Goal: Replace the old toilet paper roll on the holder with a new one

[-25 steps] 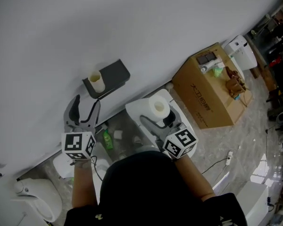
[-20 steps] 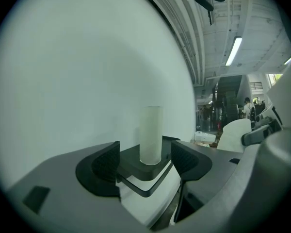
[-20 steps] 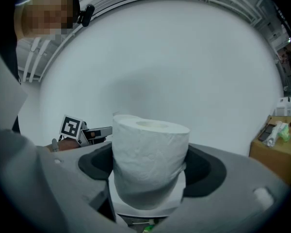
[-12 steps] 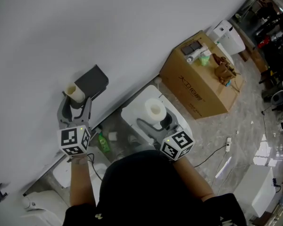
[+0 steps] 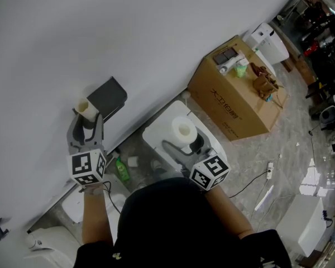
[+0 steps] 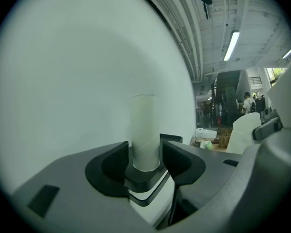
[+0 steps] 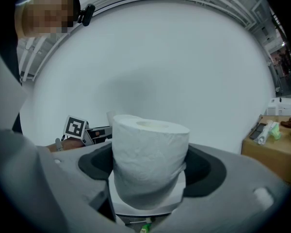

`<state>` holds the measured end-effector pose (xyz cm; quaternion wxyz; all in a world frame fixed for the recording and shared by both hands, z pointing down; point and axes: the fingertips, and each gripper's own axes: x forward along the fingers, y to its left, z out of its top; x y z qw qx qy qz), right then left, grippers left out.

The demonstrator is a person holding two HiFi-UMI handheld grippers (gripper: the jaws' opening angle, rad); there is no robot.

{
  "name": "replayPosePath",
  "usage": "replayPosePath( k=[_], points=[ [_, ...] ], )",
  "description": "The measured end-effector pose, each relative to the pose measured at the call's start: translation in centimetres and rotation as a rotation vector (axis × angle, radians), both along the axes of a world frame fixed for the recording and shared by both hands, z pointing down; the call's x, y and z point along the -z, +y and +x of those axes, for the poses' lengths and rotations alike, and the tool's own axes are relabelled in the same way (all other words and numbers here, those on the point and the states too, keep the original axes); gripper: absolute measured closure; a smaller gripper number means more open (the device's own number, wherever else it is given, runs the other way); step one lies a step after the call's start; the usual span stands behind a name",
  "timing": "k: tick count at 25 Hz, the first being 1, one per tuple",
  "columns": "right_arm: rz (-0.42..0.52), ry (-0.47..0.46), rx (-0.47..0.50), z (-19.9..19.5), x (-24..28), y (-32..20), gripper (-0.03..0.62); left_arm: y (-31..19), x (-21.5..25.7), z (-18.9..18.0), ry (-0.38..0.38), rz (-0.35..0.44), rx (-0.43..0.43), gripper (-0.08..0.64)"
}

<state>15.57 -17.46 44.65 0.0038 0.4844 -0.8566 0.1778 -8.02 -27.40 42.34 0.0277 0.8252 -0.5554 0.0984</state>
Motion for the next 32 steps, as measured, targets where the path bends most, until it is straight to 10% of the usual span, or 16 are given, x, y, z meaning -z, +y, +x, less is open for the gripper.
replayPosePath(
  k=[17,32],
  points=[
    [0.039,-0.008,0.089,-3.2,1.8,0.0,0.183,4.3,4.5,-3.8,0.036,0.074,0.058,0.385],
    [0.072,-0.008,0.259,-10.4,3.1,-0.8,0.183,13.4,0.6,-11.6,0.053,-0.012,0.243,0.385]
  ],
)
